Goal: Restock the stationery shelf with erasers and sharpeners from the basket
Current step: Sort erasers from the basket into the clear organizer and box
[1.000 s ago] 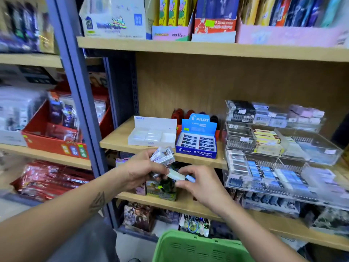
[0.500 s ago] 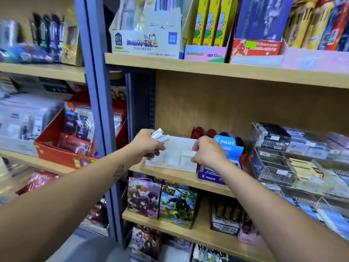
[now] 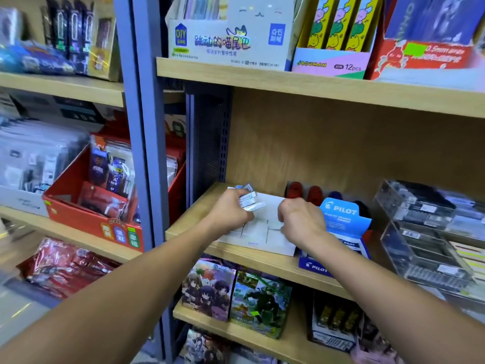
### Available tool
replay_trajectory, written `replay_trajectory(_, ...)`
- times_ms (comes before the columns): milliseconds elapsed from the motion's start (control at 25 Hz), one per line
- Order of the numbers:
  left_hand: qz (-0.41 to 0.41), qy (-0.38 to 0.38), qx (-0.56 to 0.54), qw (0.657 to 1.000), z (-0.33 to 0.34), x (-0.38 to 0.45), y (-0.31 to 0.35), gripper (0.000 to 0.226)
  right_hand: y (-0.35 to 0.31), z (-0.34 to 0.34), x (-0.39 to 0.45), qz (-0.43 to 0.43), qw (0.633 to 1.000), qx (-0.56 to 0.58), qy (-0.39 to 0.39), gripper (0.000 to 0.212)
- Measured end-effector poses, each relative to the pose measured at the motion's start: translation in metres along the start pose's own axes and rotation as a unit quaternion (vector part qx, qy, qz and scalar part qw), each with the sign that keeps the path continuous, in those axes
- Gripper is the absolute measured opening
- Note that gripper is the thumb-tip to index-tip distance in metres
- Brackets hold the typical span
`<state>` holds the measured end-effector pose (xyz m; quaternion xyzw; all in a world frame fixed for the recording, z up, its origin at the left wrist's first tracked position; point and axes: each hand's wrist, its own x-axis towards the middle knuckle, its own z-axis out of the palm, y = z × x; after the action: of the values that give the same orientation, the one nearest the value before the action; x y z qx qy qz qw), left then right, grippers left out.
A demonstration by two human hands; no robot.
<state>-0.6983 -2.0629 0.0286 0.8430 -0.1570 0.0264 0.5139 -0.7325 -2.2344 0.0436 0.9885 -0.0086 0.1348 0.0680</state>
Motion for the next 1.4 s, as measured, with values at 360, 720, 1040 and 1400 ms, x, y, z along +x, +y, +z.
replay_trajectory(360,0.02,-0.022,-0.018,0.999,-0.002,-0.001,-0.006,0.027,-0.004,0.007,-0.003,-0.021,0.999,-0.024,0.008,0.021)
replay_trajectory(720,0.027,-0.029,-0.029,0.999,0.0,-0.006,-0.003,0.033,0.025,-0.028,0.002,0.092,0.813,0.547,-0.175,0.036)
replay_trajectory(1040,0.028,-0.02,-0.018,0.999,0.002,-0.01,0.002,0.032,0.051,-0.041,-0.017,-0.026,0.883,0.457,-0.105,0.036)
replay_trajectory(1400,0.024,0.001,-0.023,0.999,0.003,-0.011,0.003,0.027,0.068,-0.057,-0.034,-0.046,0.956,0.267,-0.111,0.03)
